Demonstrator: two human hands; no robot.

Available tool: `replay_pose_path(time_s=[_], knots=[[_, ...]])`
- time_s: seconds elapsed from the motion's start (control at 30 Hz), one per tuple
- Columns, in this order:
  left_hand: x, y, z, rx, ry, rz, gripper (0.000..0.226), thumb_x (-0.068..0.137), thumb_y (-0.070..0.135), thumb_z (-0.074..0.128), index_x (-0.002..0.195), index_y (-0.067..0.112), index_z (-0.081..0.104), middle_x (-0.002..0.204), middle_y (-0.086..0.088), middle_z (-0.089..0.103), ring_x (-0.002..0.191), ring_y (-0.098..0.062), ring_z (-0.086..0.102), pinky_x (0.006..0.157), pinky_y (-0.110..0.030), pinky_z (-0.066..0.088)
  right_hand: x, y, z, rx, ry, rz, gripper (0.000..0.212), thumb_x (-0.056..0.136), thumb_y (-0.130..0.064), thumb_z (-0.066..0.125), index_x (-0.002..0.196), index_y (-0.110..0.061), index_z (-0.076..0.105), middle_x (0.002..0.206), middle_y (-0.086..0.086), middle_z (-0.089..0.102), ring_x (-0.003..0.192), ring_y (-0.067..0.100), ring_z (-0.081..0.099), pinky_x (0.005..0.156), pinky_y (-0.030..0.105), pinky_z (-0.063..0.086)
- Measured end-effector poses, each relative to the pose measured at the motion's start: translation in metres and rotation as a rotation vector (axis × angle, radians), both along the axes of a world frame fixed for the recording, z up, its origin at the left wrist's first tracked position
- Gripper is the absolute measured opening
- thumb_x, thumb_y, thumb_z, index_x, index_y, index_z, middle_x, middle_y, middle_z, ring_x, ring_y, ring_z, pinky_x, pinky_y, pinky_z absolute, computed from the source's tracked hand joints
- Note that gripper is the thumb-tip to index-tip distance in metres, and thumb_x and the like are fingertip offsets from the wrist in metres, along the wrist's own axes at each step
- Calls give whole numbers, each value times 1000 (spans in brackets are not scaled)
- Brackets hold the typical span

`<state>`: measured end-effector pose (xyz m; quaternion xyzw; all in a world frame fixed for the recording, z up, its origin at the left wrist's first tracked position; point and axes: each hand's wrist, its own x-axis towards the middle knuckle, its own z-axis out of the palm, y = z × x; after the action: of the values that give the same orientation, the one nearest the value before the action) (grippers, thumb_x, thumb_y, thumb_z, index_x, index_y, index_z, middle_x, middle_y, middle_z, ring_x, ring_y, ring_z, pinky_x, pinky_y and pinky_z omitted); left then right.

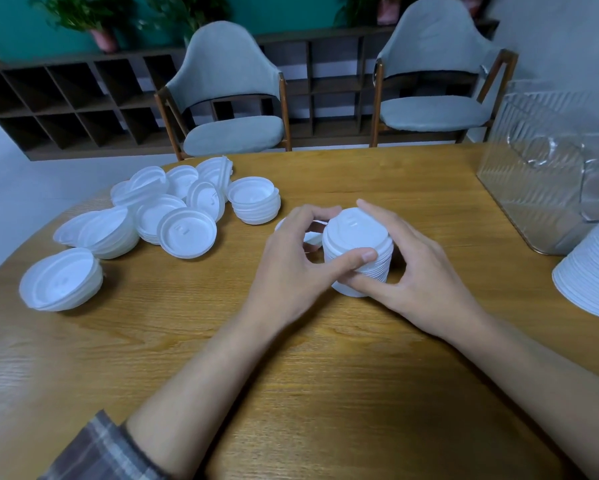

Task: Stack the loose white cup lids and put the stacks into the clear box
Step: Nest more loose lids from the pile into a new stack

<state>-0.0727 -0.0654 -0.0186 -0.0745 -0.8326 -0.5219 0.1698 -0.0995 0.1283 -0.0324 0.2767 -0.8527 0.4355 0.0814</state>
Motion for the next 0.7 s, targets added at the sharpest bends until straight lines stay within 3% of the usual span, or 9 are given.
replay_pose_path(time_s=[0.1, 0.17, 0.33, 0.4, 0.6, 0.7], knots=[[-2, -8, 5, 27, 18, 28, 39, 90, 51, 74, 121, 28, 71, 116, 18, 73, 115, 0, 64, 94, -20, 49, -1, 1, 1, 20, 35, -22, 89, 79, -51, 85, 156, -41, 41, 144, -27, 50, 128, -23, 39, 99, -2, 27], [-5, -17, 5, 11, 44, 114, 22, 100, 41, 69, 114, 25, 74, 110, 19, 74, 111, 3, 65, 95, -20, 48, -2, 1, 0, 23, 41, -39, 88, 79, -51, 85, 155, -42, 41, 143, -29, 48, 128, -25, 36, 100, -3, 25], [-18, -32, -12, -454, -6, 193, 30, 90, 31, 78, 118, 20, 73, 120, 10, 71, 113, -10, 63, 93, -25, 46, -3, 3, -1, 16, 44, -65, 88, 78, -50, 85, 155, -39, 43, 143, -27, 49, 126, -28, 34, 99, -4, 23], [-19, -33, -16, -531, -46, 179, 25, 92, 28, 77, 114, 18, 74, 118, 7, 71, 111, -16, 65, 91, -32, 50, -3, 2, -1, 19, 35, -63, 88, 79, -50, 85, 155, -40, 42, 143, -28, 47, 126, -28, 33, 99, -5, 23], [-18, -33, -12, -595, -21, 231, 15, 94, 26, 76, 107, 19, 77, 110, 8, 74, 103, -14, 67, 83, -37, 53, -3, 4, 0, 16, 11, -58, 89, 79, -53, 84, 155, -44, 39, 142, -30, 46, 127, -27, 33, 99, -5, 23], [-17, -33, -11, -545, -34, 231, 10, 89, 25, 82, 93, 22, 73, 101, 11, 74, 96, -12, 67, 82, -40, 54, -3, 4, 1, 20, 9, -58, 89, 79, -54, 83, 155, -44, 39, 143, -30, 46, 127, -27, 33, 99, -5, 22]])
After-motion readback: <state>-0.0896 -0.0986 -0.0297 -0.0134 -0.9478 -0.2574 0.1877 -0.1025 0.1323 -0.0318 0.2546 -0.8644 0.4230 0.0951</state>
